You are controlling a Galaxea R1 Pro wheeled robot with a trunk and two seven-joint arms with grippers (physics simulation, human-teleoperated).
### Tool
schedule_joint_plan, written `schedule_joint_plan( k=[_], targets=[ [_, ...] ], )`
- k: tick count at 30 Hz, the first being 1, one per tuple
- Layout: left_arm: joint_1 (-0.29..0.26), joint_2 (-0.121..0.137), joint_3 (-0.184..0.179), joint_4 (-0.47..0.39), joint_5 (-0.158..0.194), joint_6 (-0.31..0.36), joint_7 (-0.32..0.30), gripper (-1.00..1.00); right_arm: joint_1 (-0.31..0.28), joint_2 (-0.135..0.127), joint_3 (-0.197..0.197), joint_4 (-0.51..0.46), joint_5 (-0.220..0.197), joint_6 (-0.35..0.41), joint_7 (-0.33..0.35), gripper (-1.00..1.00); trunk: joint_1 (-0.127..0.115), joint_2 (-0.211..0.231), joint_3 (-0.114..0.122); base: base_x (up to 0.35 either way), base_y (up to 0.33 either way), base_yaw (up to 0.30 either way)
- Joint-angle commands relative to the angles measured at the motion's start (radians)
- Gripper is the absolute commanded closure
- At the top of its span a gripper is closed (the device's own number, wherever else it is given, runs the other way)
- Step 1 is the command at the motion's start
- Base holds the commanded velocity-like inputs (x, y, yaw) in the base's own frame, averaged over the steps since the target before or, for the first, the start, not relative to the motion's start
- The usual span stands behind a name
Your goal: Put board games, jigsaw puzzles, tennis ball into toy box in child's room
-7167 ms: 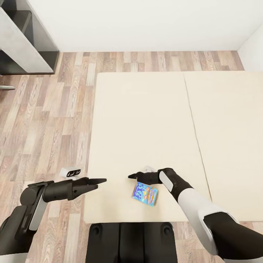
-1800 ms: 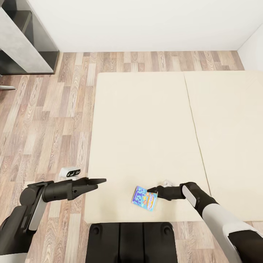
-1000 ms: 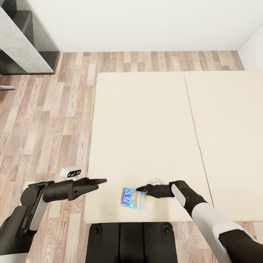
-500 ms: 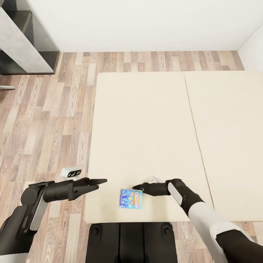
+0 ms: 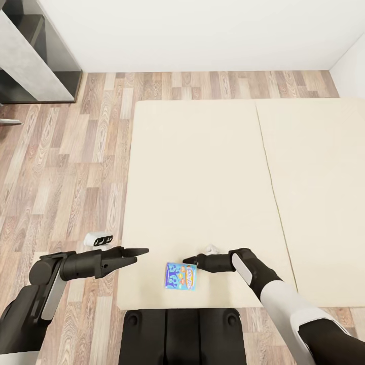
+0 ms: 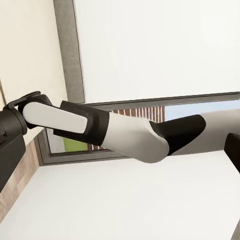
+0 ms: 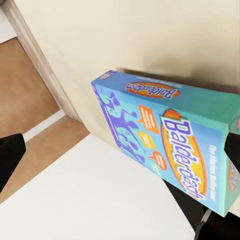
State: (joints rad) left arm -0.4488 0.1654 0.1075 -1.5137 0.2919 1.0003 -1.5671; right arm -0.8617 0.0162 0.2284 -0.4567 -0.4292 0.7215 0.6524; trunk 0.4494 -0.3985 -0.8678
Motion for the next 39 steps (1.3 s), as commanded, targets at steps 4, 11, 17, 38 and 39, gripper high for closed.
schedule_joint_plan(
  k=[4,11,17,38,39],
  targets=[
    [0.000,0.000,0.000,0.000,0.000,0.011,-0.004,-1.00,0.000,-0.002,0.003,0.002,-0.004,0.004,0.000,-1.00,0.001,-0.002,-0.001,0.000,0.000,0.000],
    [0.000,0.000,0.000,0.000,0.000,0.011,-0.004,-1.00,0.000,-0.004,0.005,0.003,-0.005,0.005,0.000,-1.00,0.001,-0.002,-0.001,0.000,0.000,0.000],
    [0.000,-0.001,0.000,0.000,0.000,0.011,-0.004,-1.00,0.000,-0.006,0.006,0.004,-0.005,0.001,-0.001,-1.00,0.001,-0.002,-0.001,0.000,0.000,0.000],
    [0.000,0.001,0.002,0.000,0.000,0.011,-0.004,-1.00,0.000,-0.008,0.008,-0.005,-0.003,-0.088,0.004,-1.00,0.001,-0.002,-0.001,0.000,0.000,0.000],
    [0.000,0.001,0.002,0.000,0.000,0.011,-0.004,-1.00,0.000,-0.008,0.008,-0.005,-0.003,-0.089,0.004,-1.00,0.001,-0.002,-0.001,0.000,0.000,0.000]
  ],
)
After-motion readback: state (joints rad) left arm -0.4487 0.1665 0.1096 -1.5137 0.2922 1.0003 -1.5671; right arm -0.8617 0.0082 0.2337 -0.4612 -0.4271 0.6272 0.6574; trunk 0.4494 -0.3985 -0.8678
